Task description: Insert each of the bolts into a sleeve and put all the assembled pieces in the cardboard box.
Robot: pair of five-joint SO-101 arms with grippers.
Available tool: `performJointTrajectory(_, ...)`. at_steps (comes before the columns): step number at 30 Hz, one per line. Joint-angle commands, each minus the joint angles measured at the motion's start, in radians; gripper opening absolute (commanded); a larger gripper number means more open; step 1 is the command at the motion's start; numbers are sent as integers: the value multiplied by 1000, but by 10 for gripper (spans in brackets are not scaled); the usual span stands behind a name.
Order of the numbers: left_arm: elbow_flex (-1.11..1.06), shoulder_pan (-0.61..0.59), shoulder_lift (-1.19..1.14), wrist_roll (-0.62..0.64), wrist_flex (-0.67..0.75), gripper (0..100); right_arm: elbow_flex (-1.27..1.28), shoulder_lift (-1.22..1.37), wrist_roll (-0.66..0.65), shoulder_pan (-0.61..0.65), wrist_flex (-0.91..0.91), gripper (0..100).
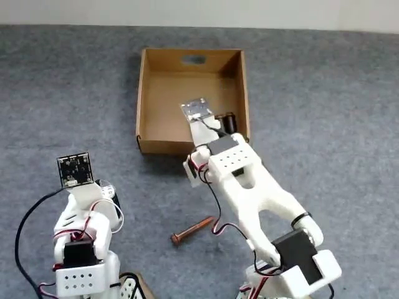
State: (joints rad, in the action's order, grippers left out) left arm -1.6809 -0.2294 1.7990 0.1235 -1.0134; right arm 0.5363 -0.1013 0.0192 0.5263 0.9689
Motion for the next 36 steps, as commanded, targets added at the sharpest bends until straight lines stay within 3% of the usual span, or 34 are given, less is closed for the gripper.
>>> performJointTrajectory(1,-16,-4,7,-5,14,11,12,-41,-20,-19,-51,153)
performJointTrajectory(12,-16,-4,7,-5,14,11,10,-36,-89,-79,-59,153)
performJointTrajectory(28,-16,-4,7,-5,14,11,-116,251,-91,-79,-81,147)
performJointTrajectory(32,-16,-4,7,-5,14,11,-116,249,-91,-81,-81,10)
performJointTrajectory(36,-16,-4,7,-5,14,11,-114,188,-89,-81,-31,4)
